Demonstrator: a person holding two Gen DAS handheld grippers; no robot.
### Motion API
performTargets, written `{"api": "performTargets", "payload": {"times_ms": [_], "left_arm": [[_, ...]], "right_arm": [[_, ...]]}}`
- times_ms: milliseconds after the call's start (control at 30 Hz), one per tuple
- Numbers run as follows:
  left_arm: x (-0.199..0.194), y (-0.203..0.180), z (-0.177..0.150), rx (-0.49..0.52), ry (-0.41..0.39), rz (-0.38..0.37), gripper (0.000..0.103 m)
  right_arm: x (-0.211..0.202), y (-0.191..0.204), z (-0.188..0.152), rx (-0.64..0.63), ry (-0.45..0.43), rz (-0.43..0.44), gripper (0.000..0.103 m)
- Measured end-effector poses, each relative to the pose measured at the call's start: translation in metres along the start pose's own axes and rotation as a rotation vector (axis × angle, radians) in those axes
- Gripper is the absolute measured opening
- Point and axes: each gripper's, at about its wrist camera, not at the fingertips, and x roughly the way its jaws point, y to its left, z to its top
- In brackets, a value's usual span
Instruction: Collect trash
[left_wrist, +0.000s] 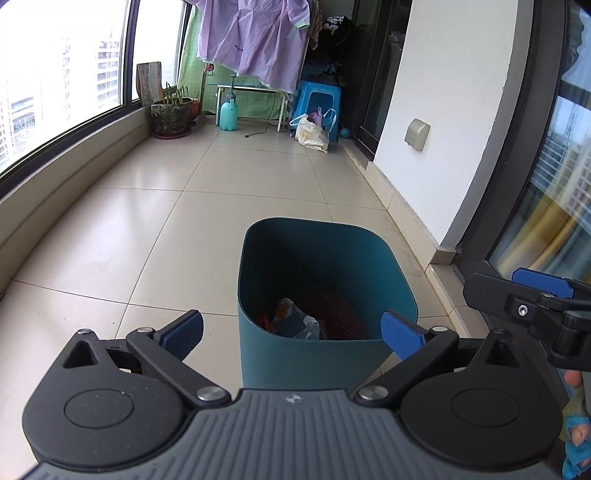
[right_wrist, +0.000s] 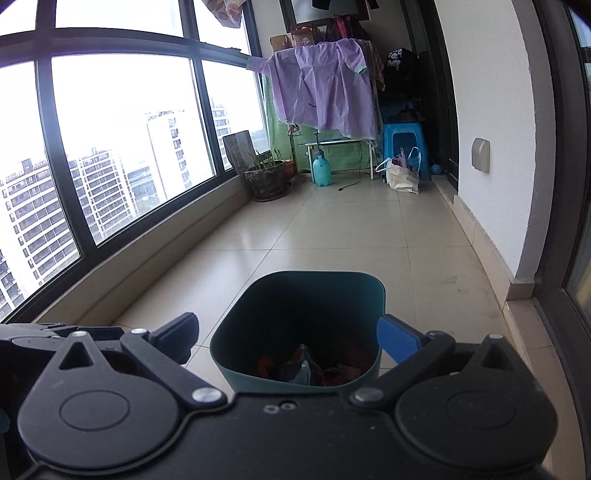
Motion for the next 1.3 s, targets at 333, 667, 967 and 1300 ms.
{"api": "performTargets", "payload": {"times_ms": [333,667,967,1300], "left_arm": [[-0.004,-0.009,-0.002,0.028,-0.011,0.021,0.103],[-0.006,-0.009,-0.007,0.047,-0.005,0.032,0.103],[-0.009,-0.005,-0.01,0.026,-0.01,0.026,0.103],[-0.007,0.002,-0.01,-0.003,0.009,0.043,0.103]], "right_arm": [[-0.003,-0.002,-0.001,-0.002,0.004,-0.016,0.103],[-0.003,-0.001,0.0,-0.001,0.016,-0.016,0.103],[0.001,0.001,-0.001,-0.012,0.024,-0.019,0.103],[0.004,-0.002,-0.001,-0.009,0.033,-0.017,0.103]]}}
